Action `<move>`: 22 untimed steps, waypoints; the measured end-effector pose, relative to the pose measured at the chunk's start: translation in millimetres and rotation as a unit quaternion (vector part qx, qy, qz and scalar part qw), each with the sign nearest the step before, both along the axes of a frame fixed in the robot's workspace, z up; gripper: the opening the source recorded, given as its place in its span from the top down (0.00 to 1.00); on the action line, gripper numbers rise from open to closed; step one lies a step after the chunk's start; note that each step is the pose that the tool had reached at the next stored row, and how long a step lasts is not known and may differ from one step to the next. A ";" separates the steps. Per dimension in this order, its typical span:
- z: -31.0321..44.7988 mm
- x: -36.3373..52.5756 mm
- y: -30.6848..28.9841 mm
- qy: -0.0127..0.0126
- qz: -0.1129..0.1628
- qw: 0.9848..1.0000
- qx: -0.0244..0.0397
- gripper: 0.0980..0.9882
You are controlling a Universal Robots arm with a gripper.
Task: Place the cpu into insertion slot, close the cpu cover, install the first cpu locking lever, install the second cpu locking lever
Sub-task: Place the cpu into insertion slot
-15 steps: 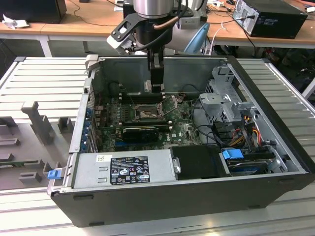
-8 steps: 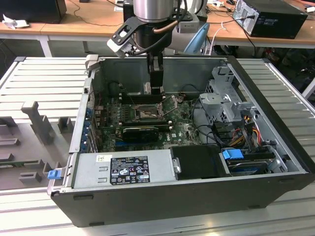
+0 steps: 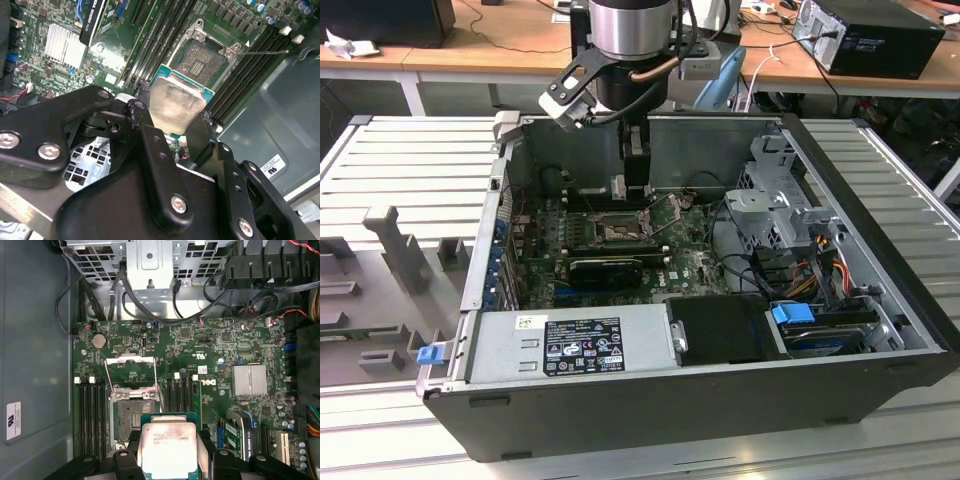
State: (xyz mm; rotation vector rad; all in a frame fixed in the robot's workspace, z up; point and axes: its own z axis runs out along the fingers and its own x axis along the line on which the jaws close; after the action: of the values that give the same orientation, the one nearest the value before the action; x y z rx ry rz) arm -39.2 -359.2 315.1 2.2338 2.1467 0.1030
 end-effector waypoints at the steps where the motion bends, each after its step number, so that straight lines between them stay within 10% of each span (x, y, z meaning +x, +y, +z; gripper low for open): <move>1: -0.9 0.0 0.0 0.000 0.000 1.000 0.000 0.52; 22: -36.8 -1.0 0.5 0.003 0.029 1.000 0.002 0.52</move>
State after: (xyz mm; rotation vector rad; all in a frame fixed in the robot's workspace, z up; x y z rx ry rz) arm -40.3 -358.6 278.2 2.1767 2.2171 0.1012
